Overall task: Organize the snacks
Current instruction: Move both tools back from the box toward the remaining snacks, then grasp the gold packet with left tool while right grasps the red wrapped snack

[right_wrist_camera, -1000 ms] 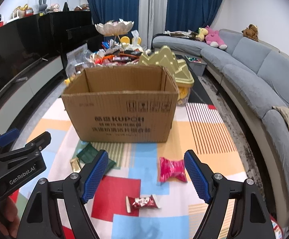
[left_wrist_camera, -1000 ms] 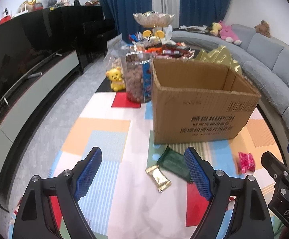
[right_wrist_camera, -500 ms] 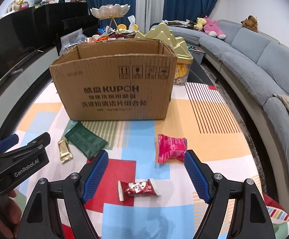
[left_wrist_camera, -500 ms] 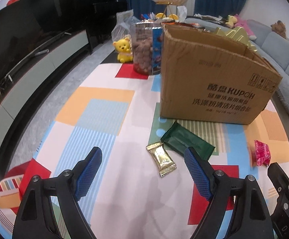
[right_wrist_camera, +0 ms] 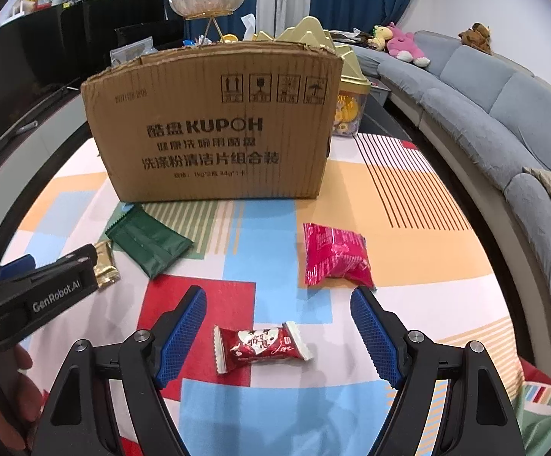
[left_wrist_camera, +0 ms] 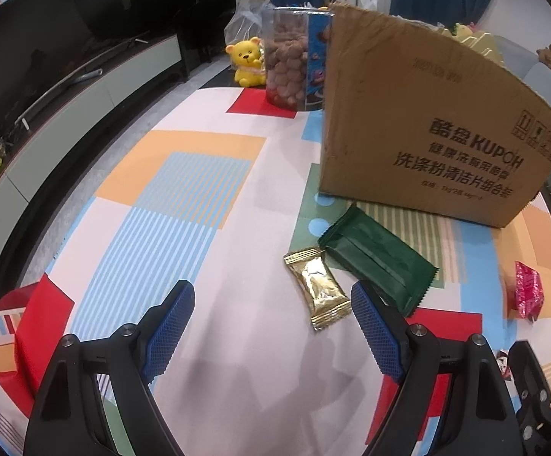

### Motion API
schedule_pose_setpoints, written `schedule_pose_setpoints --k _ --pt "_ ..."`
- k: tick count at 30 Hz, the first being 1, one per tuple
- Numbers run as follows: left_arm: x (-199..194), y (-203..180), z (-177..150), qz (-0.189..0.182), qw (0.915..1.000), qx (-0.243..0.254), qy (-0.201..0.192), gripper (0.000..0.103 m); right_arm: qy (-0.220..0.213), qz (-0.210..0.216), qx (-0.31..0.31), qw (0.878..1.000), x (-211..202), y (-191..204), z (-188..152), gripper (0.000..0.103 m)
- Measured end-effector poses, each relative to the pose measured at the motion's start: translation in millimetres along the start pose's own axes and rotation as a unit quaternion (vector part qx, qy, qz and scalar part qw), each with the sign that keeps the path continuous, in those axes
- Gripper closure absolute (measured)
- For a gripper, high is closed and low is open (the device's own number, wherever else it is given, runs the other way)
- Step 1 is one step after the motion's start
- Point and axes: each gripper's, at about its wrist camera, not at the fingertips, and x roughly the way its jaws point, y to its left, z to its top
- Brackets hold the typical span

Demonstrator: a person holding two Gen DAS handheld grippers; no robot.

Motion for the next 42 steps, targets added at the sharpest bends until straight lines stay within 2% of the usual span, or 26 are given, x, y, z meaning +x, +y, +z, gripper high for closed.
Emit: schedule_pose_setpoints --k 10,19,21,32,35,37,42 --pt "19.8 -2.0 -4.9 0.003 0.9998 -0.006 0.019 0.018 0.013 -0.003 -0.008 1.000 13.1 8.7 -16.9 0.024" --pt "25.1 -6.6 -6.5 0.005 0.9998 -0.009 0.018 0.019 0.031 -0.004 -0.002 0.999 26.6 5.7 -26.3 0.024" --pt "25.7 -8.7 -6.4 0.004 0.9998 -0.008 0.016 0.022 0.035 -0.001 0.002 0.999 28.6 3.7 -27.8 0.024" --pt "32.7 -12.2 -6.2 0.006 0.9997 -0.010 0.022 0.025 0.042 0.005 0.008 0.999 36.4 1.8 -30.4 0.024" --pt "32.4 -13.1 -5.6 0.000 0.9998 -0.009 0.020 0.033 0.042 0.007 0.011 0.999 37.8 0.8 -30.1 0.024" --pt "31.8 -14.0 -4.6 -0.009 0.9998 -0.007 0.017 0.046 0.042 0.009 0.014 0.999 38.1 0.2 -29.9 0.025" --pt "30.0 -14.6 -3.8 -0.016 0.9998 -0.003 0.012 0.068 0.039 0.017 0.015 0.999 37.1 0.0 -29.4 0.038"
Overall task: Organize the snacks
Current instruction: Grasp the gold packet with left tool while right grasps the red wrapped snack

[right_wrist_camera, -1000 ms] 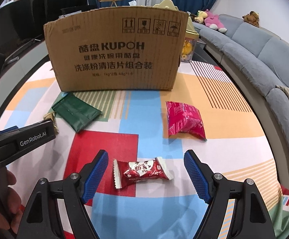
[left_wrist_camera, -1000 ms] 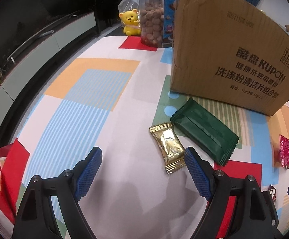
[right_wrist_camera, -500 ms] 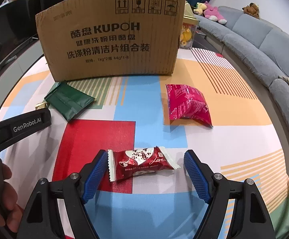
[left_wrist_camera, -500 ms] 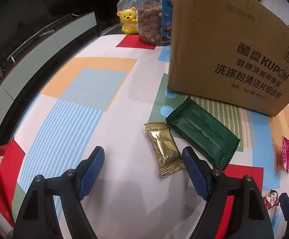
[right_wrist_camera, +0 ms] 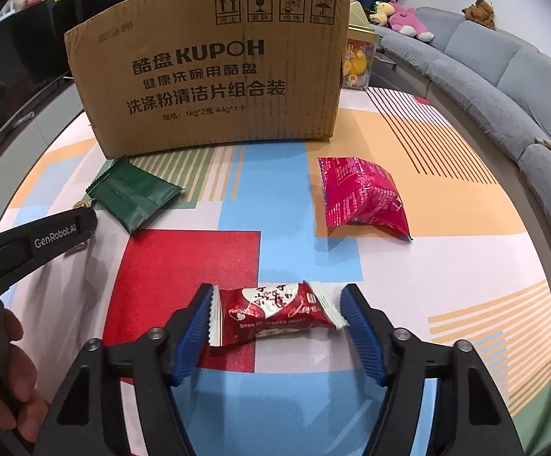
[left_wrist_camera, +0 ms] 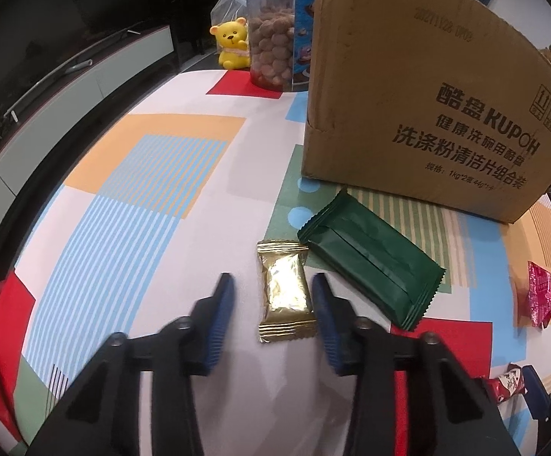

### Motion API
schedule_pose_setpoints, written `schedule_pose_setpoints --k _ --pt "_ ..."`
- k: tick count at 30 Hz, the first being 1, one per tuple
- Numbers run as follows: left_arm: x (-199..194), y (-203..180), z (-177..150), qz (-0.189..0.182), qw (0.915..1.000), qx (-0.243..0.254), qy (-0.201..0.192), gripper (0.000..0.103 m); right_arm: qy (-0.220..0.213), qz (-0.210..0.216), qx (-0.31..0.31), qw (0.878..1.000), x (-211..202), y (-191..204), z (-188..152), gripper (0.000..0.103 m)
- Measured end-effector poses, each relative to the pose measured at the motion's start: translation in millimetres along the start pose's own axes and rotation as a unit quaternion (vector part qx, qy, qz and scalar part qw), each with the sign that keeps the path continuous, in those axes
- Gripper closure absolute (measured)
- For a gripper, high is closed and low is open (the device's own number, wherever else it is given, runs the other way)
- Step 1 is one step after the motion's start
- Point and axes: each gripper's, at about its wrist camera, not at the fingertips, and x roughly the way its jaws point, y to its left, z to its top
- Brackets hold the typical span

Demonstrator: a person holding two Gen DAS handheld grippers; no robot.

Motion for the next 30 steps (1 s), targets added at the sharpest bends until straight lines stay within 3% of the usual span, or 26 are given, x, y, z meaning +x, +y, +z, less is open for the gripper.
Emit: schedule_pose_setpoints --k 8,12,30 --pt "-0.8 -0.3 -0.1 0.003 1.0000 0.008 -0.003 0.080 -0.001 0.005 -0.002 1.000 -0.8 0.8 1.1 0.044" --pt "-1.5 0.5 -0.5 0.006 0.9999 0.011 -0.004 0.081 -0.002 0.006 0.001 1.000 -1.4 -0.9 2.0 0.049" --pt "-34.0 2.8 2.0 0.007 0.9994 0.020 -0.029 0.081 -0.031 0.015 -0.002 0.999 -25.5 0.4 15.0 0.051"
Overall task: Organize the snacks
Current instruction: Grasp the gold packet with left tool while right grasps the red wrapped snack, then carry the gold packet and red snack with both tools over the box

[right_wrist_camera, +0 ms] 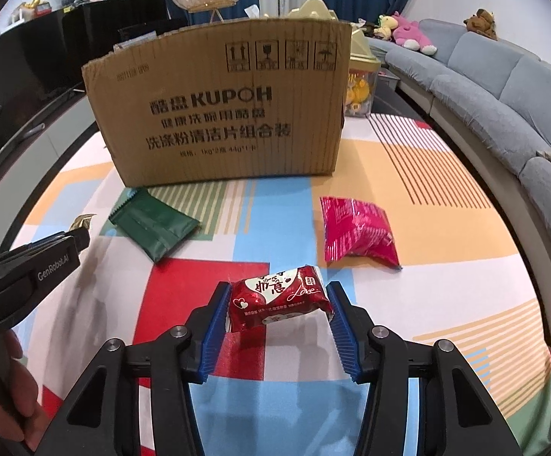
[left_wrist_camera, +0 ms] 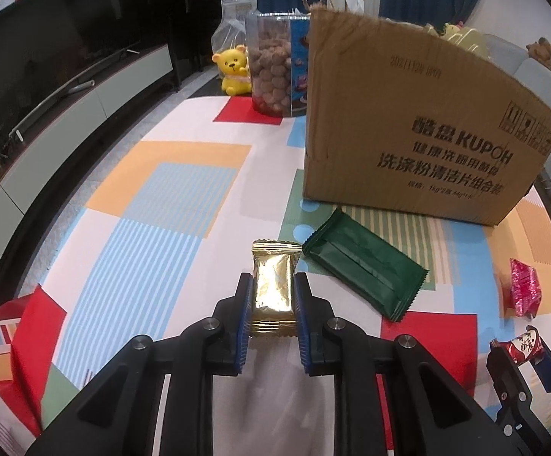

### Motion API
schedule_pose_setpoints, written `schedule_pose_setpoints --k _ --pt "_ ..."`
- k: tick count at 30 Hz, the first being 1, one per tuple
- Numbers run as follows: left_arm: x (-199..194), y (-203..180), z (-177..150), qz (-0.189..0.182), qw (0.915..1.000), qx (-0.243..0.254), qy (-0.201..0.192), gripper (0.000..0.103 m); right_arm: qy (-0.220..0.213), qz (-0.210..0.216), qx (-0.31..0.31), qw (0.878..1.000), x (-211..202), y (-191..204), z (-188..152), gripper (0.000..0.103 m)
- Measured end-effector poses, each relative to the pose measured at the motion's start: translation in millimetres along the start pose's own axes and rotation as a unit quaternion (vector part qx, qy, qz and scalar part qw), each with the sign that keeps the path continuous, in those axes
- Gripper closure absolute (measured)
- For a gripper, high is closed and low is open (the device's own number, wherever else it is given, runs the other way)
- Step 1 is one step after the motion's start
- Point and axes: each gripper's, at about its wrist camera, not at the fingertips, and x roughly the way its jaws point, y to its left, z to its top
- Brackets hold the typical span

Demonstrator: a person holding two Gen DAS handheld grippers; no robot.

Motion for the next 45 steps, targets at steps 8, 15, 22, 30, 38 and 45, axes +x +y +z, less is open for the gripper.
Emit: schedule_pose_setpoints --k 8,15,22,30,38,45 --pt "-28.9 1.7 6.2 -0.003 0.9998 0.001 -0.020 0.081 -0.025 0.001 -0.002 1.000 -21.4 1.5 10.1 0.051" --pt "-52.3 3.5 15.2 -0.008 0.9993 0.004 -0.035 0.081 -0.052 0.003 -0.001 0.999 -43.6 1.0 22.9 0.051" --pt "-77.6 5.0 20.9 -0.014 0.9985 0.006 -0.053 0.081 -0.075 0.007 -0.003 0.997 -65.3 3.6 34.3 0.051" --pt "-103.7 6.7 29.7 -0.020 0.9970 0.005 -0.075 0.081 -0.099 0.009 -0.006 0.995 -86.5 6.4 47.8 0.051" --pt "-120.3 7.4 37.7 -0.025 0.9957 0.004 -0.089 0.081 -0.118 0.007 -0.006 0.993 -101.9 5.5 58.1 0.051" --pt "-128.7 6.3 45.7 -0.030 0.9946 0.004 -0.100 0.081 -0.128 0.008 -0.007 0.992 -111.2 5.8 67.1 0.051"
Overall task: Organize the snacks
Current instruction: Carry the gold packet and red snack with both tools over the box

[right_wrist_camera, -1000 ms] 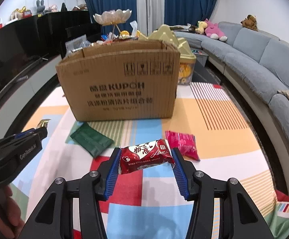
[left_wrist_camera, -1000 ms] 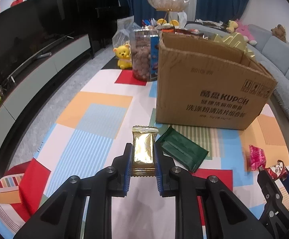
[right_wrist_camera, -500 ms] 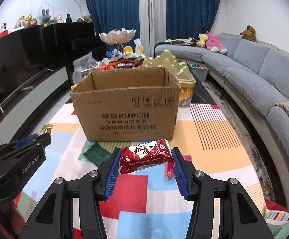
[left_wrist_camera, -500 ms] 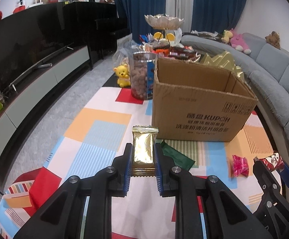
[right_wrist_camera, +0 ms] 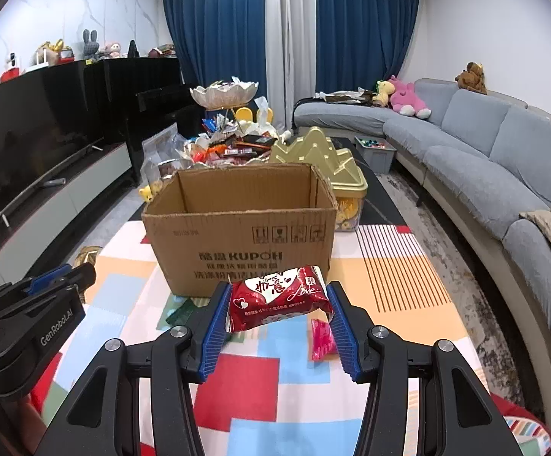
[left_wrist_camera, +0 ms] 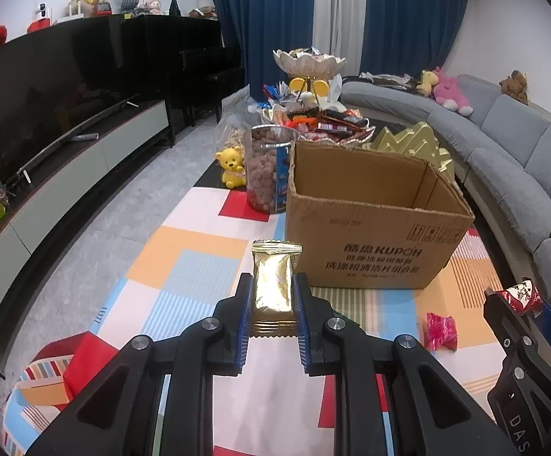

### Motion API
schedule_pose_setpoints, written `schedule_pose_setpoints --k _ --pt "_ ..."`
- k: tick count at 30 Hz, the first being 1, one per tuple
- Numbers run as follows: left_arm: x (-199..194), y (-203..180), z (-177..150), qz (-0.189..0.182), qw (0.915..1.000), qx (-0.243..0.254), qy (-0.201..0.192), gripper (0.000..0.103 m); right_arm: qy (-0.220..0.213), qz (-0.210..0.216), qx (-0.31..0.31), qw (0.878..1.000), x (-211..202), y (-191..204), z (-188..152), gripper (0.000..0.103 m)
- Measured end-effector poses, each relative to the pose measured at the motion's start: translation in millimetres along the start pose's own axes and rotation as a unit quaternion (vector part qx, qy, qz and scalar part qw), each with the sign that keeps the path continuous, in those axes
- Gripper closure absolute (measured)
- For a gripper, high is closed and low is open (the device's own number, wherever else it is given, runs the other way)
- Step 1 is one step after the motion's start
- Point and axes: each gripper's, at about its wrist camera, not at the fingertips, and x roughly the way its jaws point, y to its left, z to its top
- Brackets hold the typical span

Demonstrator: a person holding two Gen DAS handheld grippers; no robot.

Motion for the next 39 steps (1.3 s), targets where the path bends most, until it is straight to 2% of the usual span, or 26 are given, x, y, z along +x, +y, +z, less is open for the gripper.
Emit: schedule_pose_setpoints --k 21,39 --pt "-5.8 -8.9 50.0 -0.014 0.9988 0.017 -0.044 0.081 -0.036 0.008 -0.011 0.999 -0.8 3.3 50.2 0.051" --pt "17.9 -26.6 101.0 -0.049 0.9955 0.052 -0.062 0.081 -0.046 0.009 -0.012 0.999 32.2 -6.7 99.3 0.051"
